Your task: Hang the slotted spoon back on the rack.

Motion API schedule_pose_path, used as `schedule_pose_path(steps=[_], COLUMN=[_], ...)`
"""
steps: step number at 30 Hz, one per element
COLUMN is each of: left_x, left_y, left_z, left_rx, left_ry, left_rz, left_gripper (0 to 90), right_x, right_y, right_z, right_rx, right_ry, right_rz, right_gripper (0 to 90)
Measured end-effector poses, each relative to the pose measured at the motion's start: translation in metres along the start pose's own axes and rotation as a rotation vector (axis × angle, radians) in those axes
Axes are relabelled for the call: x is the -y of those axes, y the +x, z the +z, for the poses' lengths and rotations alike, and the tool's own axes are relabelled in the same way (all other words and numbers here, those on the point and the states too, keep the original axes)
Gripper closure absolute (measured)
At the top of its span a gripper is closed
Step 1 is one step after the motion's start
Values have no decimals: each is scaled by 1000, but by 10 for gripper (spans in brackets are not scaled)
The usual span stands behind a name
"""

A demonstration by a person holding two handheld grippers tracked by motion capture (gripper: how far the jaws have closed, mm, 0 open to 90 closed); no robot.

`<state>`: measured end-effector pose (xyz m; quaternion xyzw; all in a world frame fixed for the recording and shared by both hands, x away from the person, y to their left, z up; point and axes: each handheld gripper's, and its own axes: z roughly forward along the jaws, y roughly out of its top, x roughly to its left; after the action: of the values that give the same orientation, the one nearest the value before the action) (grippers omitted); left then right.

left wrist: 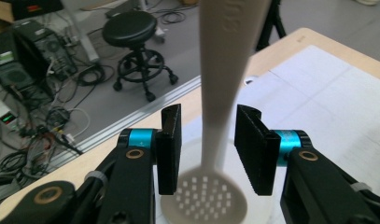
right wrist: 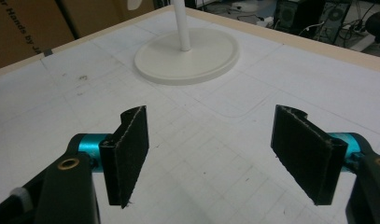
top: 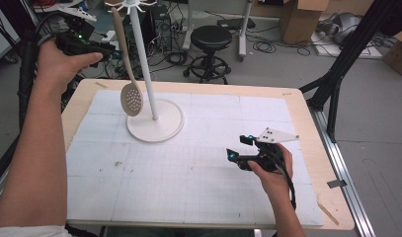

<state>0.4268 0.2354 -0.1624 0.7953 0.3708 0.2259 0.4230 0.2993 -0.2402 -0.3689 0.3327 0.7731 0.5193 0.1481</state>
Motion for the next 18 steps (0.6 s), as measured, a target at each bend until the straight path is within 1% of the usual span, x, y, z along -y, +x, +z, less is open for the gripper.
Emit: schedule_pose_path(steps=[1, 2, 4, 6, 8, 10, 12, 14, 16, 18], left_x=[1, 2, 6, 10, 13, 15, 17, 19, 23, 27], left_y=[0, -1, -2, -2, -3, -6, -8, -9, -10, -11], left_z=[-1, -2, -4, -4, -4, -4, -5, -7, -10, -12], left_rx=[-1, -3, -1, -5, 9, 31, 29, 45, 51, 75], left_ry=[3, 0, -20, -21, -22, -33, -34, -40, -56, -66], left_rz=[-5, -8, -26, -32, -33, -29, -24, -29, -31, -27], left_gripper=[594, 586, 545, 524, 474, 460, 438, 421, 398, 376], right_x=[0, 0, 0, 0, 0, 0, 0, 1, 1, 1], right_y=[0, 0, 0, 1, 1, 2, 2, 2, 2, 2], right_z=[0, 0, 0, 0, 1, 1, 2, 3, 3, 3], right_rx=[-2, -1, -1, -1, 0, -4, -2, -4, -3, -1], right_ry=[0, 0, 1, -1, 2, 6, 8, 10, 10, 10], right_rz=[0, 1, 0, -3, -1, -1, -2, -3, -4, -1], right_gripper=[273, 273, 273, 273, 273, 273, 273, 273, 273, 273])
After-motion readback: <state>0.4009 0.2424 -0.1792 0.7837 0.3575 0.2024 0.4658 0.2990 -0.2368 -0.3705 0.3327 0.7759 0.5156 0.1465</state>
